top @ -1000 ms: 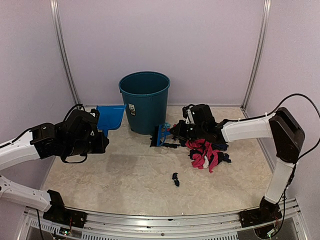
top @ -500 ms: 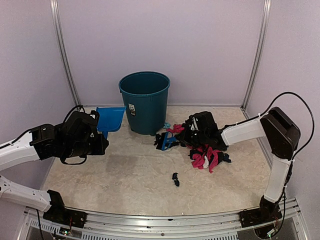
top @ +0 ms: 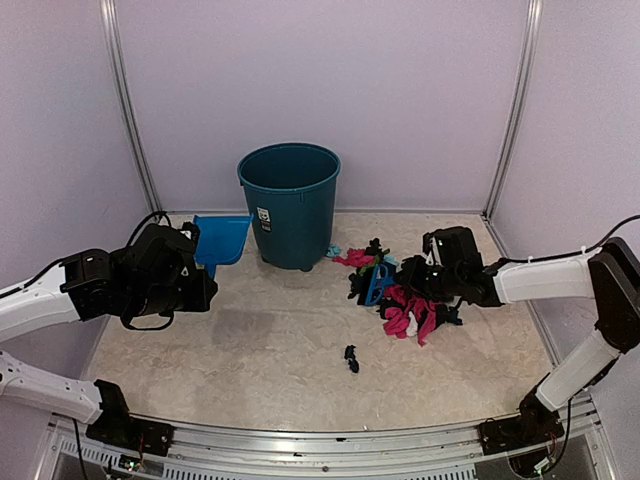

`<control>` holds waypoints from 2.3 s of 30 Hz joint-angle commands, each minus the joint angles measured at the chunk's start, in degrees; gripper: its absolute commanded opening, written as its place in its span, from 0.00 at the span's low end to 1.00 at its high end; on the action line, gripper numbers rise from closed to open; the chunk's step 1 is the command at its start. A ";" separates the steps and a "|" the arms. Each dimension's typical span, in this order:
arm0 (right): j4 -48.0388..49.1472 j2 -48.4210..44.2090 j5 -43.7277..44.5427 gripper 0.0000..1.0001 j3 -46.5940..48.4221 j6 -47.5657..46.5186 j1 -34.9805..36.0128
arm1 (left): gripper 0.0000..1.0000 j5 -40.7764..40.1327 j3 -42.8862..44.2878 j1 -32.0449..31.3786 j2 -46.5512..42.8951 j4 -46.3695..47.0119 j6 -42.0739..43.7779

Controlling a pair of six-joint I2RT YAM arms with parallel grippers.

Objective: Sweep away the paper scraps from the table
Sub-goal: Sweep the paper scraps at the center of the board.

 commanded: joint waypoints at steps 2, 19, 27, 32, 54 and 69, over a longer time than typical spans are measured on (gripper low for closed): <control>-6.20 -8.45 1.73 0.00 -0.72 -3.18 -0.34 | 0.06 -0.39 0.09 -0.54 0.93 1.73 1.65; -4.26 6.24 4.30 0.00 23.76 -5.51 1.23 | 0.05 1.53 0.78 -2.07 3.37 1.94 1.44; -4.46 20.74 3.89 0.00 35.45 -4.69 1.10 | 0.05 1.28 -0.70 -3.20 1.75 0.31 -0.14; -3.96 27.96 0.07 0.00 41.83 -3.42 0.97 | 0.05 1.26 -1.46 -4.21 1.05 -1.15 -1.74; -2.97 18.64 2.36 0.00 18.72 -5.48 -1.99 | 0.05 2.34 -2.41 -5.94 3.00 0.85 -1.64; -7.18 -7.30 -6.46 0.00 6.73 -13.20 -1.00 | 0.05 10.83 -6.30 -8.30 6.26 5.96 2.45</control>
